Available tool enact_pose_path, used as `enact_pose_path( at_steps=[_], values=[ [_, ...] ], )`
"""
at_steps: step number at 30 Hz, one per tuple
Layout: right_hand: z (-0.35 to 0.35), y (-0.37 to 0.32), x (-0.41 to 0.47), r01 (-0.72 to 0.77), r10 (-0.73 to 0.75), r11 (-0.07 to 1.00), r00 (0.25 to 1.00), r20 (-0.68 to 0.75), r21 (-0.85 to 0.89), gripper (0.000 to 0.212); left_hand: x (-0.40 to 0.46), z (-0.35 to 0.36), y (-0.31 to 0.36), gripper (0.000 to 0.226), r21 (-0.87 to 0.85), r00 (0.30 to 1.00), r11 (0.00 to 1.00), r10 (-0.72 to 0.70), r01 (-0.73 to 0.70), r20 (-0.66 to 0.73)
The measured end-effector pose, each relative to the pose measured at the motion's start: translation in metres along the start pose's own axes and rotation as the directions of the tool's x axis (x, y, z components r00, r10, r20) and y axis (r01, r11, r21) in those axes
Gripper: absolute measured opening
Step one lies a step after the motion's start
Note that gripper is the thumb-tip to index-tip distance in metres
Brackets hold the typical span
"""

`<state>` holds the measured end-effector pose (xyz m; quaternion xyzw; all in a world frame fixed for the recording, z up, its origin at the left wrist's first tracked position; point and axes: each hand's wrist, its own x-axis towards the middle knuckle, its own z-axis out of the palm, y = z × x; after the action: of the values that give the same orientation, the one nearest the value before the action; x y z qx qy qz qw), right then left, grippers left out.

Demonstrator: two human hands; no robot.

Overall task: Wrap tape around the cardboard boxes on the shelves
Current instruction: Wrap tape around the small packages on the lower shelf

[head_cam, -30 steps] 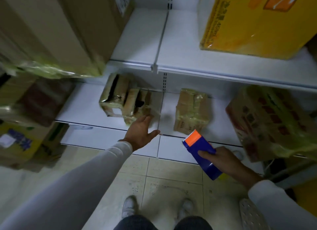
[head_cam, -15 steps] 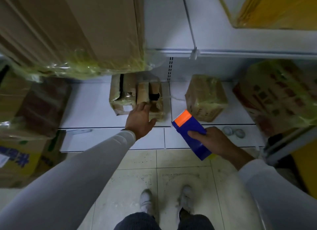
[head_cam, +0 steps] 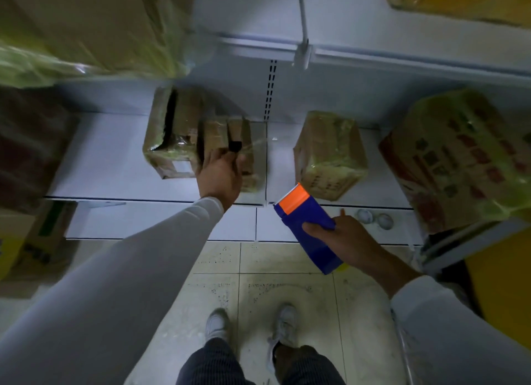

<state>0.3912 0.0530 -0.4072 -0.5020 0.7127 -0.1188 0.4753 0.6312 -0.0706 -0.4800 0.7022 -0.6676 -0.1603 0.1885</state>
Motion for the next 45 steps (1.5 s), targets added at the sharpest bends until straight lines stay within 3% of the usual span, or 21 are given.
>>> enact_pose_path(
  at_steps=[3,6,9,11,13,15,18,22,27,36,42,45],
  values=[
    [-0.006,0.009,0.001,-0.015,0.015,1.000,1.000,0.011,0.000,0.044,0.000,0.001,-0.003,0.035,-0.075,1.000,0.997,0.008,-0.009,-0.010],
    [-0.011,0.015,0.001,-0.028,0.028,1.000,0.999,0.016,-0.005,0.044,0.003,-0.010,-0.007,0.024,-0.102,0.976,0.978,0.193,-0.183,0.103],
    [-0.014,0.021,-0.001,-0.037,0.037,0.999,0.999,0.015,-0.018,0.044,0.009,-0.020,-0.004,0.047,-0.188,0.912,0.934,0.341,-0.303,0.227],
    [-0.015,0.027,-0.003,-0.045,0.045,0.999,0.999,0.020,-0.003,0.043,0.012,-0.019,-0.004,0.055,-0.029,0.895,0.924,0.377,-0.381,0.239],
    [-0.015,0.031,-0.005,-0.051,0.051,0.998,0.998,0.022,0.024,0.040,0.006,-0.013,0.000,0.053,0.177,0.902,0.902,0.343,-0.395,0.261],
    [-0.015,0.035,-0.007,-0.056,0.055,0.998,0.998,0.020,0.040,0.038,-0.003,-0.006,0.004,0.055,0.255,0.895,0.879,0.319,-0.403,0.312],
    [-0.017,0.040,-0.009,-0.054,0.053,0.997,0.999,0.012,0.056,0.037,-0.010,-0.001,0.004,0.075,0.255,0.885,0.877,0.310,-0.407,0.347],
    [-0.022,0.045,-0.011,-0.056,0.057,0.994,0.998,-0.009,0.095,0.034,-0.004,0.005,0.002,0.072,0.305,0.852,0.817,0.376,-0.490,0.363],
    [-0.031,0.060,-0.013,-0.085,0.086,0.993,0.996,-0.014,0.087,0.036,0.007,0.020,0.039,0.075,0.235,0.767,0.762,0.474,-0.603,0.432],
    [-0.051,0.091,-0.014,-0.116,0.119,0.986,0.993,-0.014,0.116,0.034,0.021,0.047,0.108,0.072,0.276,0.771,0.768,0.401,-0.577,0.495],
    [-0.063,0.090,-0.002,-0.077,0.077,0.993,0.997,-0.002,0.088,0.036,0.026,0.035,0.080,0.066,0.308,0.742,0.706,0.455,-0.637,0.491],
    [-0.062,0.080,0.008,-0.055,0.054,0.996,0.998,0.017,0.074,0.042,0.024,0.012,0.053,0.064,0.313,0.757,0.732,0.408,-0.606,0.511]
  ],
)
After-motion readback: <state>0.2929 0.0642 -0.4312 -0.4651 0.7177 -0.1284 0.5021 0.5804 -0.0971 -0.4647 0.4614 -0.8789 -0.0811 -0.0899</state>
